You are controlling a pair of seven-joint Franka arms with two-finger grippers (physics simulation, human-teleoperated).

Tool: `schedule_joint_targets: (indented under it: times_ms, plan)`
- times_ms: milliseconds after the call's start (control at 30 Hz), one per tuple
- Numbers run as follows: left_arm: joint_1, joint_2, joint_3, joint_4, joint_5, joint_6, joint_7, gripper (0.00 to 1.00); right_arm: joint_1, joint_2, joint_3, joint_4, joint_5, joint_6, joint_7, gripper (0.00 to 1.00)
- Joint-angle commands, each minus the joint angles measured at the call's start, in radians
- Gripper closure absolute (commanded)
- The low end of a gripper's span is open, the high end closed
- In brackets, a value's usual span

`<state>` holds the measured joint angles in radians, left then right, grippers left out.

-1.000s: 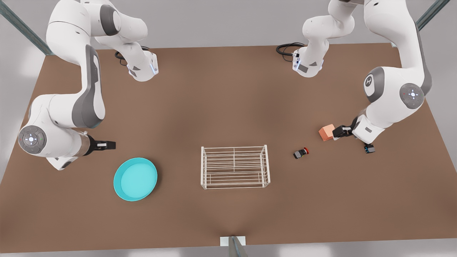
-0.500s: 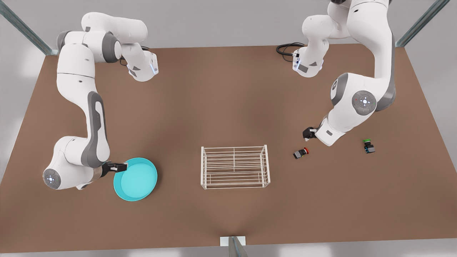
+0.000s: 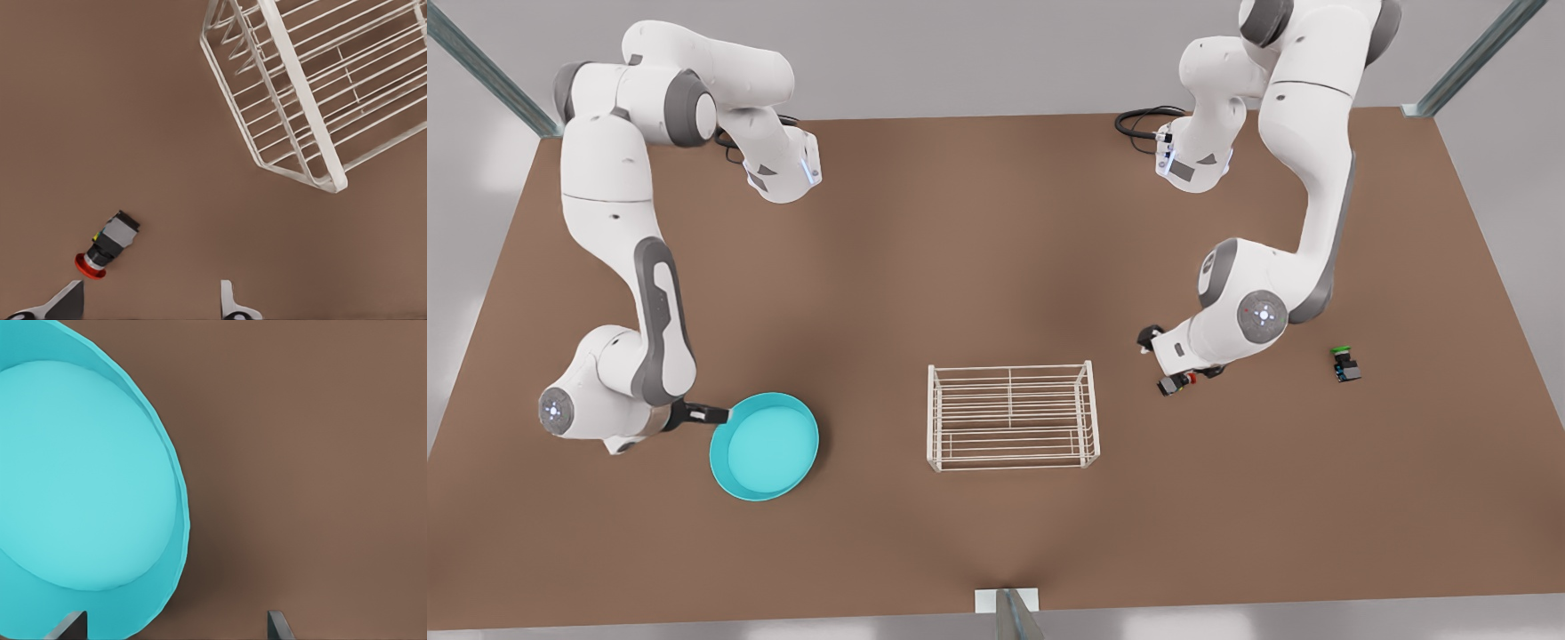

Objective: Place the plate on the shelf with right arm and place the red button switch in the plate with left arm

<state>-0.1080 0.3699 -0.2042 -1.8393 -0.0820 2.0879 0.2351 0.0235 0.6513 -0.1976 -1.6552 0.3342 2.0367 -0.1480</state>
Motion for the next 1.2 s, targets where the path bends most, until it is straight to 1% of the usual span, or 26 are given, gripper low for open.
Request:
schedule_joint_targets:
  times_ms: [0, 33, 133, 167, 200, 433, 500, 567, 600, 633, 767, 800, 833, 867, 967, 1033, 1067, 1133, 1167]
  plan:
    - [-0.001, 0.003, 0.0, -0.035, -0.012, 0.196, 0.685, 0.0, 0.0, -0.01, 0.0, -0.02, 0.014, 0.178, -0.212, 0.0]
    - [-0.004, -0.026, -0.001, -0.095, 0.018, 0.268, 0.679, 0.0, -0.011, -0.009, -0.002, -0.02, 0.014, 0.177, -0.212, 0.0]
    - [-0.016, -0.048, -0.001, -0.147, 0.019, 0.333, 0.673, 0.0, -0.022, 0.022, 0.0, -0.015, 0.012, 0.188, -0.217, 0.0]
    - [-0.018, -0.029, -0.001, -0.147, 0.019, 0.354, 0.673, 0.0, -0.022, 0.03, -0.003, -0.012, 0.016, 0.188, -0.216, 0.0]
    - [-0.018, -0.016, -0.001, -0.141, 0.021, 0.354, 0.679, 0.0, -0.022, 0.033, -0.002, -0.012, 0.068, 0.189, -0.228, 0.0]
    - [0.01, 0.052, -0.015, -0.127, 0.018, 0.345, 0.699, 0.0, 0.019, 0.047, 0.003, -0.012, 0.072, 0.183, -0.251, 0.0]
    - [0.016, 0.11, -0.015, -0.069, 0.018, 0.34, 0.727, 0.0, 0.021, 0.065, 0.004, -0.012, 0.068, 0.188, -0.263, 0.0]
    - [0.053, 0.147, -0.037, -0.049, 0.018, 0.34, 0.748, 0.0, 0.016, 0.08, 0.004, -0.012, 0.078, 0.188, -0.262, 0.0]
    - [0.091, 0.159, -0.064, -0.044, 0.018, 0.34, 0.751, 0.0, 0.015, 0.08, 0.004, -0.012, 0.085, 0.186, -0.258, 0.0]
    - [0.113, 0.167, -0.078, -0.046, 0.018, 0.34, 0.771, 0.0, 0.009, 0.08, 0.004, -0.014, 0.127, 0.18, -0.258, 0.0]
    - [0.157, 0.17, -0.093, -0.048, 0.019, 0.339, 0.809, 0.0, 0.007, 0.085, 0.006, -0.017, 0.155, 0.178, -0.252, 0.0]
    - [0.195, 0.17, -0.126, -0.058, 0.027, 0.339, 0.813, 0.0, 0.007, 0.085, 0.006, -0.015, 0.155, 0.178, -0.246, 0.17]
    - [0.202, 0.166, -0.126, -0.069, 0.041, 0.339, 0.813, 0.0, 0.009, 0.085, 0.006, -0.015, 0.154, 0.178, -0.235, 0.39]
    - [0.208, 0.156, -0.13, -0.084, 0.044, 0.34, 0.813, 0.0, 0.009, 0.083, 0.006, -0.015, 0.152, 0.178, -0.232, 0.53]
    - [0.215, 0.144, -0.138, -0.133, 0.054, 0.354, 0.813, 0.0, 0.01, 0.079, 0.007, -0.014, 0.154, 0.178, -0.229, 0.7]
    - [0.215, 0.144, -0.139, -0.152, 0.056, 0.354, 0.813, 0.0, 0.012, 0.08, 0.007, -0.014, 0.152, 0.178, -0.231, 0.71]
    - [0.215, 0.144, -0.139, -0.153, 0.059, 0.354, 0.811, 0.0, 0.012, 0.08, 0.007, -0.014, 0.152, 0.178, -0.231, 0.74]
    - [0.214, 0.147, -0.139, -0.153, 0.087, 0.36, 0.808, 0.0, 0.012, 0.08, 0.007, -0.014, 0.151, 0.178, -0.231, 0.76]
    - [0.215, 0.146, -0.138, -0.156, 0.091, 0.36, 0.811, 0.0, 0.012, 0.08, 0.009, -0.014, 0.151, 0.178, -0.231, 0.79]
